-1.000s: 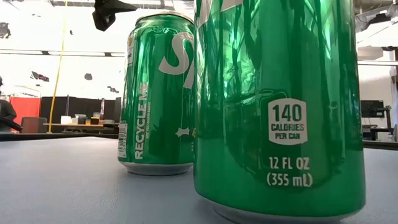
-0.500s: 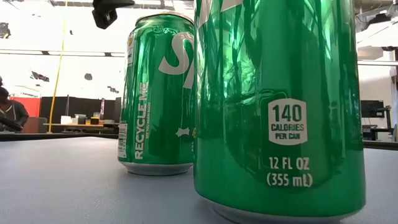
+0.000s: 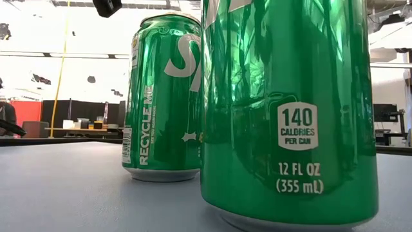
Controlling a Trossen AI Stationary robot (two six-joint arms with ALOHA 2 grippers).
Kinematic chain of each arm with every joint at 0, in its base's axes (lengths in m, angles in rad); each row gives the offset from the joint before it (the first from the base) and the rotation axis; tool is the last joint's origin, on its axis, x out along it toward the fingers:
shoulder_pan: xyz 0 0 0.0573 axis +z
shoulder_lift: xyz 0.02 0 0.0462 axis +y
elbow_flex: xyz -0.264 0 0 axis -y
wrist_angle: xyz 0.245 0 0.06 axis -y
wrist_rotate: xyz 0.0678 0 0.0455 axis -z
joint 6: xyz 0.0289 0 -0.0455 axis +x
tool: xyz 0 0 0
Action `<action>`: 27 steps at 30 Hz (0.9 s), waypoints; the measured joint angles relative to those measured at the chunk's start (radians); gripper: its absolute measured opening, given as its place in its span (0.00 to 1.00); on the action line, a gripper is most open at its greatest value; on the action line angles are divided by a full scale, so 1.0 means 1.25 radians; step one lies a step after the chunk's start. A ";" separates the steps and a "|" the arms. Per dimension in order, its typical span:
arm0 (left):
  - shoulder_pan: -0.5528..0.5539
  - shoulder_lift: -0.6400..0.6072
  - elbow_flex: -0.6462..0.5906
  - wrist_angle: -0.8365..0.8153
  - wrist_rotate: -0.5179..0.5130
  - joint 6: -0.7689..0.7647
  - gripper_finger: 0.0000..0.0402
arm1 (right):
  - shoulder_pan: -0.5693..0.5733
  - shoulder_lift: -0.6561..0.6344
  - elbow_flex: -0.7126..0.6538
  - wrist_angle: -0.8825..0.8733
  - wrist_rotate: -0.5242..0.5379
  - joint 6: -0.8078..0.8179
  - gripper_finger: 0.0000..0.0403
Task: Place canned beverage on shelf
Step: Put the green soda can on the shelf aligned to the other green soda can
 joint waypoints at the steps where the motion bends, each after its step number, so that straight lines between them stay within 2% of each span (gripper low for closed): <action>1: -0.012 0.000 0.000 0.001 -0.014 -0.004 0.53 | 0.003 0.014 0.000 0.007 -0.001 0.002 0.80; 7: -0.082 0.000 0.000 -0.002 -0.065 0.010 0.53 | 0.013 0.104 -0.001 0.053 -0.002 0.050 0.85; 12: -0.117 0.000 0.000 -0.016 -0.031 0.024 0.53 | 0.002 0.194 0.051 0.102 -0.001 0.143 0.84; 16: -0.145 0.000 0.000 -0.025 -0.005 0.017 0.53 | -0.009 0.277 0.147 0.100 -0.001 0.128 0.84; 24: -0.182 0.000 0.000 -0.024 -0.006 0.043 0.53 | -0.019 0.448 0.375 -0.138 -0.003 0.191 0.84; 27: -0.189 0.000 0.000 -0.024 -0.006 0.058 0.53 | -0.022 0.458 0.361 -0.133 -0.022 0.240 0.84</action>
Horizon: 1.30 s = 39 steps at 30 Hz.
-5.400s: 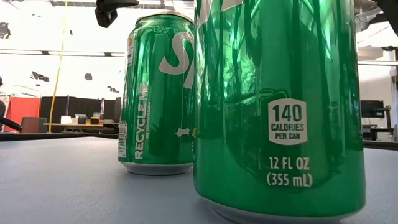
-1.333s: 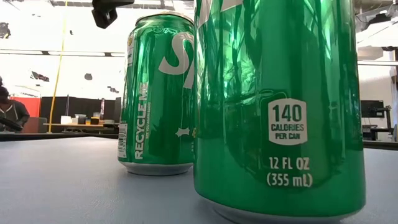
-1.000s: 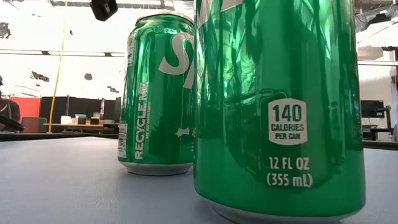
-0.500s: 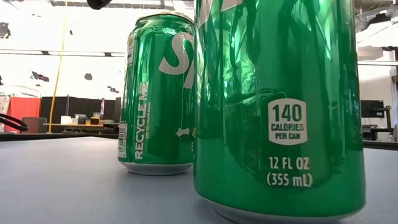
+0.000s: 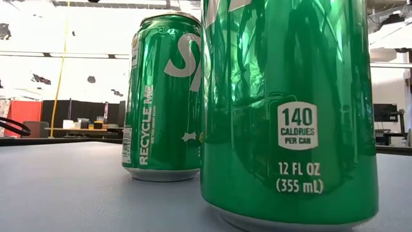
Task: Place canned beverage on shelf
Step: Put the green soda can on the shelf aligned to the other green soda can
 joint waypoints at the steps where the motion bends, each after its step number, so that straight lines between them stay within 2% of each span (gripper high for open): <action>1: -0.001 0.000 0.000 0.000 0.000 0.008 0.53 | 0.000 0.004 -0.001 -0.006 -0.007 0.021 0.84; 7: -0.003 0.000 0.000 -0.001 -0.014 0.038 0.53 | -0.006 0.015 -0.001 -0.003 -0.027 0.109 0.83; 12: -0.003 0.000 0.000 -0.004 -0.022 0.055 0.53 | -0.020 0.015 0.000 -0.009 0.017 0.159 0.75; 21: -0.003 0.000 0.000 -0.027 -0.022 0.054 0.53 | -0.028 0.014 0.001 -0.043 0.017 0.172 0.46; 32: -0.003 0.000 0.000 -0.059 -0.022 0.056 0.53 | -0.028 0.013 0.000 -0.040 0.029 0.136 0.03; 35: -0.003 0.000 0.000 -0.059 -0.022 0.068 0.53 | -0.034 0.011 0.016 -0.049 0.011 0.124 0.03; 39: -0.003 0.000 0.000 -0.058 -0.022 0.076 0.53 | -0.043 -0.054 0.011 -0.050 -0.029 0.166 0.07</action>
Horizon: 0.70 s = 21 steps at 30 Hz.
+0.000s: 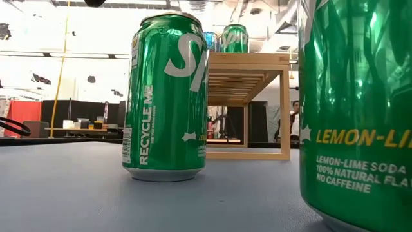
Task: Place canned beverage on shelf
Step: Put the green soda can on the shelf aligned to the other green soda can
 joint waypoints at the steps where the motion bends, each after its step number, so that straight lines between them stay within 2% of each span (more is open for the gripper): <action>1: 0.000 0.000 0.000 0.000 0.000 0.000 0.53 | 0.000 -0.022 0.002 -0.013 -0.005 0.015 0.07; 7: 0.000 0.000 0.000 -0.001 0.000 0.001 0.53 | 0.042 -0.140 0.004 -0.026 -0.032 0.101 0.07; 12: 0.000 0.000 0.000 -0.005 0.000 0.001 0.53 | 0.084 -0.192 0.005 -0.040 0.010 0.126 0.15; 16: 0.000 0.000 0.000 -0.007 0.000 0.001 0.53 | 0.108 -0.182 0.004 -0.043 0.013 0.129 0.31; 21: 0.000 0.000 0.000 -0.014 0.000 0.038 0.53 | 0.118 -0.181 -0.026 -0.035 0.013 0.153 0.62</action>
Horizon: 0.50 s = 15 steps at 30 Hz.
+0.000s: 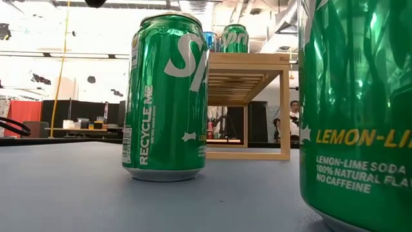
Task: Place canned beverage on shelf
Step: Put the green soda can on the shelf aligned to the other green soda can
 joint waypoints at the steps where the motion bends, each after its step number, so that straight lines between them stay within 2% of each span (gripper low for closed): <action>1: 0.000 0.000 0.000 -0.004 -0.001 0.005 0.53 | -0.002 0.000 -0.006 -0.001 0.001 0.011 0.67; 4: 0.000 0.000 0.000 -0.005 -0.026 0.008 0.53 | -0.012 0.001 -0.026 0.007 0.012 0.051 0.80; 7: 0.000 0.000 0.000 -0.005 -0.050 0.009 0.53 | -0.015 0.000 -0.058 0.025 0.015 0.067 0.87; 11: 0.000 0.000 0.000 -0.005 -0.061 0.010 0.53 | -0.013 0.001 -0.119 0.088 0.012 0.091 0.89; 15: 0.000 0.000 0.000 -0.010 -0.061 0.010 0.53 | -0.013 0.001 -0.157 0.117 0.009 0.108 0.86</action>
